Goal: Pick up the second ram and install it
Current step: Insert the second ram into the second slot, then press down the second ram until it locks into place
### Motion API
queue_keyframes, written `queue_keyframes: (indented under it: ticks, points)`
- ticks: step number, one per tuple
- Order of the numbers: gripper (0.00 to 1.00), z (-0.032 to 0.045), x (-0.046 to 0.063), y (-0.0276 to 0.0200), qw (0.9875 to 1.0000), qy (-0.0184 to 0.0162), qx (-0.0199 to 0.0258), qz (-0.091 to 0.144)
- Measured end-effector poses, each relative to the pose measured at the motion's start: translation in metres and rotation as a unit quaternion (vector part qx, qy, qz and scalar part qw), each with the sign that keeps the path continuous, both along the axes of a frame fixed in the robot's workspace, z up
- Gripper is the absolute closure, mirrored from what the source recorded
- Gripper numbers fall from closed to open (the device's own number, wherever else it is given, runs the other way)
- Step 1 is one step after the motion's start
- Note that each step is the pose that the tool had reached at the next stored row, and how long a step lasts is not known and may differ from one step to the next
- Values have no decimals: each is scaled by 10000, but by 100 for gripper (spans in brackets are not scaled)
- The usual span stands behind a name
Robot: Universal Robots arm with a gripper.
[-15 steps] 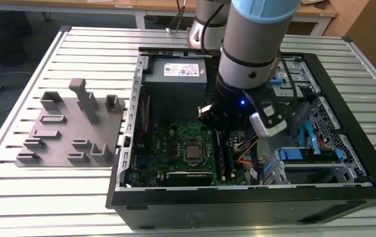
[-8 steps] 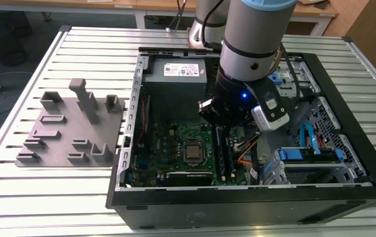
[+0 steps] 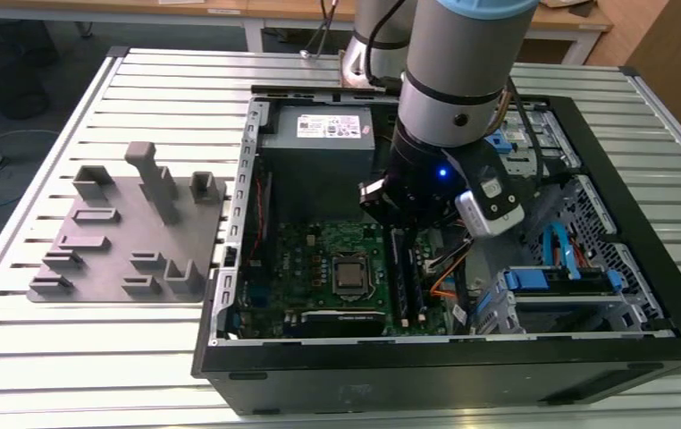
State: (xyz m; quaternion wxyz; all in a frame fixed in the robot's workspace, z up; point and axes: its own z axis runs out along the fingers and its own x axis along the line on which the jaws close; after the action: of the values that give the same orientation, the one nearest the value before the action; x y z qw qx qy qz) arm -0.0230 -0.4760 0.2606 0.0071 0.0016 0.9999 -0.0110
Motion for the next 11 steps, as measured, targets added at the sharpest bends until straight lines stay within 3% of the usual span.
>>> queue_keyframes:
  ticks: [5,9,11]
  points:
    - [89,0,-1,0,10000,0,5,0]
    - [89,-23,-3,7,9999,0,119,-1]
    - [89,-54,-3,35,9999,0,131,0]
